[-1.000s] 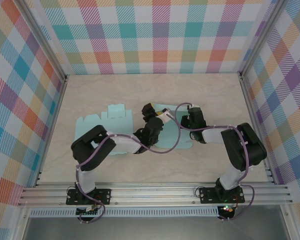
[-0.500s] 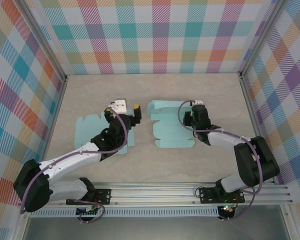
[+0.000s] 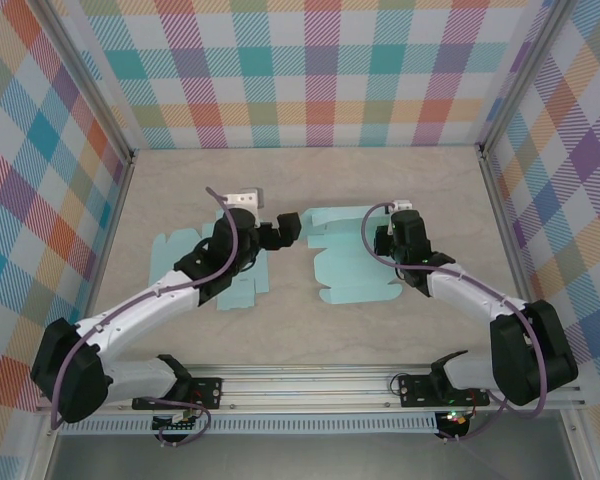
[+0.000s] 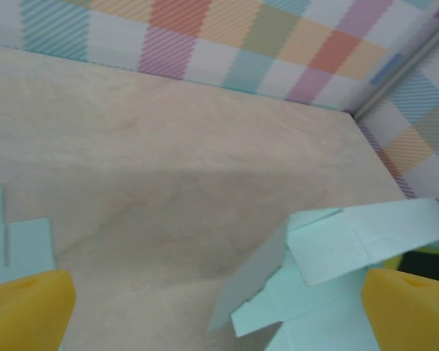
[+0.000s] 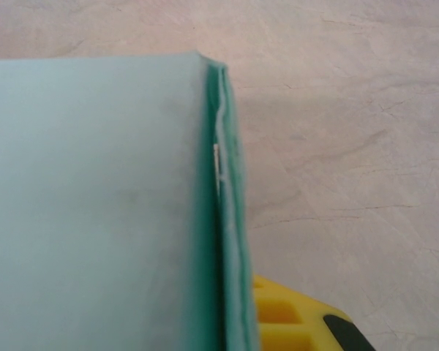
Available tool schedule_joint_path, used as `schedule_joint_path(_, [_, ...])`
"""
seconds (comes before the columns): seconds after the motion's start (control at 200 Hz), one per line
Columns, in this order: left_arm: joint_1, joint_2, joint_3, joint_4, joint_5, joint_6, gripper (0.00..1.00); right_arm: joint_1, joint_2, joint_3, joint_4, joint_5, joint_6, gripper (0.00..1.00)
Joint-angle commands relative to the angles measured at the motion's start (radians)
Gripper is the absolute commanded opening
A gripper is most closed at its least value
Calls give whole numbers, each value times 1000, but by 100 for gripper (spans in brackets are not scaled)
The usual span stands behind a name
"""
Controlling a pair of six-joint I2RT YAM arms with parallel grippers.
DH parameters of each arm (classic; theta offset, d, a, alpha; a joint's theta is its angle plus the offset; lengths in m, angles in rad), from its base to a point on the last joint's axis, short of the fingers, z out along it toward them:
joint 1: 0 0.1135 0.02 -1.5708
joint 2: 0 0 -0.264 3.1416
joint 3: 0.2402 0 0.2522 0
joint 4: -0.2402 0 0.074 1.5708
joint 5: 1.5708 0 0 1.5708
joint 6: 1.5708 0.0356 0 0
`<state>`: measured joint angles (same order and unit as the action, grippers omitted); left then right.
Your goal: Fold the paper box
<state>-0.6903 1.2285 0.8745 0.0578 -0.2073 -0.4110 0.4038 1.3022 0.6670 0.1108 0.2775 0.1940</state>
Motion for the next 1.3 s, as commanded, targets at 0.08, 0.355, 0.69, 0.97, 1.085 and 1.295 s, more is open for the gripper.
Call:
schedule_joint_path(0.08, [1,95,64,0,86,6,100,3,-23,-27,29,-15,-18,0])
schedule_joint_path(0.355, [-36,215,102,19,3,3,96,3,-14,-48,78,-13,-18,0])
schedule_joint_path(0.69, [-77,350,183,36,-51,42,97,2,-21,-79,128,-70,-33,0])
schedule_joint_path(0.97, [-101,425,191,97,-61,11,97,1,-36,-115,184,-70,-27,0])
schedule_joint_path(1.085, [-104,440,172,155,-35,-18,95,1,-37,-119,191,-67,-27,0])
schedule_joint_path(1.295, [-105,413,88,267,-32,-105,84,0,-32,-116,189,-65,-25,0])
